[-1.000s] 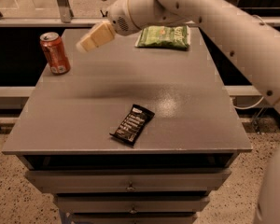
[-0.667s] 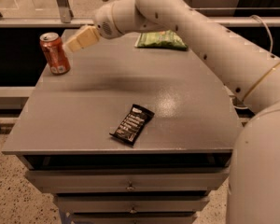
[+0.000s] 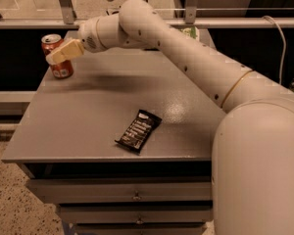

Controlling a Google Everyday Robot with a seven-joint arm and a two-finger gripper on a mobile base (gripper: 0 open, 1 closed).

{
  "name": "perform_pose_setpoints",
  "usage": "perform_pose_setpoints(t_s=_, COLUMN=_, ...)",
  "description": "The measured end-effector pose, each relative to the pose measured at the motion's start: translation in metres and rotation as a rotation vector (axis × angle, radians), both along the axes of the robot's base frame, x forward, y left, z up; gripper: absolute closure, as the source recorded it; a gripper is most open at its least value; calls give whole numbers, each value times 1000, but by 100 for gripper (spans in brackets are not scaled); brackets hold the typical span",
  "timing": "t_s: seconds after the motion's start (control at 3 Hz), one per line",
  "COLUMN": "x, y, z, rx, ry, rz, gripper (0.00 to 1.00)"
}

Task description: Move coke can near green jalapeno chip bag

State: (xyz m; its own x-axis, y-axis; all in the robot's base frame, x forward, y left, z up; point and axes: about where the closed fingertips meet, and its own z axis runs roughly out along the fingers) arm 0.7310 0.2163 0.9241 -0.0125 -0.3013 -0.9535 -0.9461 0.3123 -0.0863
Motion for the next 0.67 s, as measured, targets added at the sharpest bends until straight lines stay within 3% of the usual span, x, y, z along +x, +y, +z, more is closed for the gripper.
perform_pose_setpoints(t_s=0.33, x=-3, y=22, z=-8, rx=30, ry=12, rz=34, gripper=14)
perform_pose_setpoints(t_s=0.67, x=-6, y=35, z=-14, rx=56, ry=24, rz=55, gripper=37)
